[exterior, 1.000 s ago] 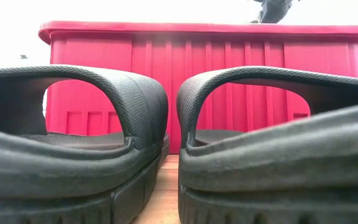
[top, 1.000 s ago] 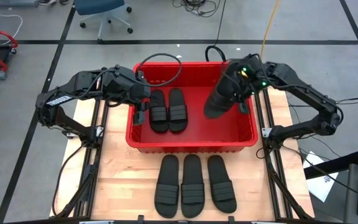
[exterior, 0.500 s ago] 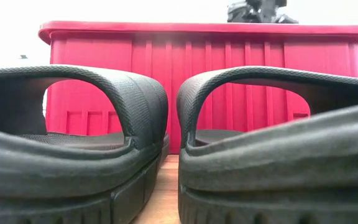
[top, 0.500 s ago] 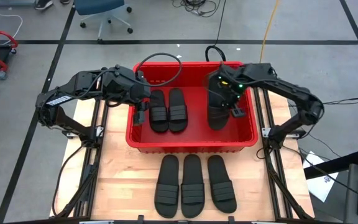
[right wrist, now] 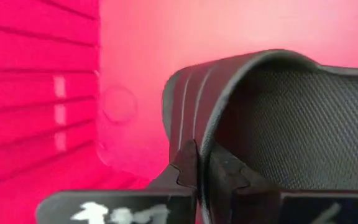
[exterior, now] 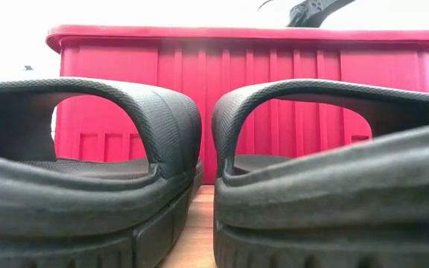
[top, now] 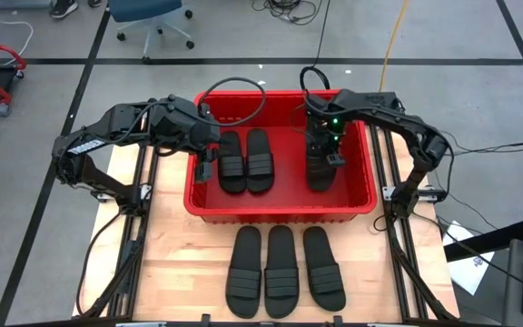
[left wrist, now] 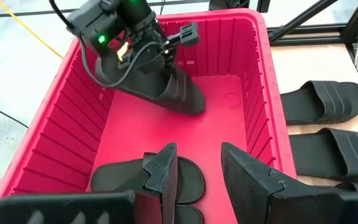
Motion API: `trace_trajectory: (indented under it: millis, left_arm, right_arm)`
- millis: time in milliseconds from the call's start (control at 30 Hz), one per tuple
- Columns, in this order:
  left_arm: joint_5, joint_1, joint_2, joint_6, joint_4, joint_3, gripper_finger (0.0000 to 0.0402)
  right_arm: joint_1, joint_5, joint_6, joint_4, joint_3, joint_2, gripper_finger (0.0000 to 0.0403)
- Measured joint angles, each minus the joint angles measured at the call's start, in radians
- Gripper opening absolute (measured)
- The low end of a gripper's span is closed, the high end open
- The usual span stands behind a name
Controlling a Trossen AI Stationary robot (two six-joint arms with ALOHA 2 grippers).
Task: Pick and place slides into bin
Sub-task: Put the black slide into the red bin
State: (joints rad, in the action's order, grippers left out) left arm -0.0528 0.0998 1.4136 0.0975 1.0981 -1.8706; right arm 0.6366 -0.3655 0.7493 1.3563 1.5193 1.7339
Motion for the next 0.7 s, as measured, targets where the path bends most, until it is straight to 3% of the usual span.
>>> trace_trajectory:
  millis: [300,433,700]
  left_arm:
    - [0.000,0.003,0.000,0.002,0.000,0.000,0.0122]
    - [0.000,0.003,0.000,0.002,0.000,0.000,0.0122]
    - [0.000,0.003,0.000,0.002,0.000,0.000,0.0122]
  right_arm:
    - [0.003,-0.024,-0.022,-0.113,-0.150,0.004,0.0001]
    - [0.013,-0.029,-0.080,-0.148,-0.175,0.004,0.0002]
    - [0.012,-0.030,-0.032,-0.153,-0.180,0.005,0.0005]
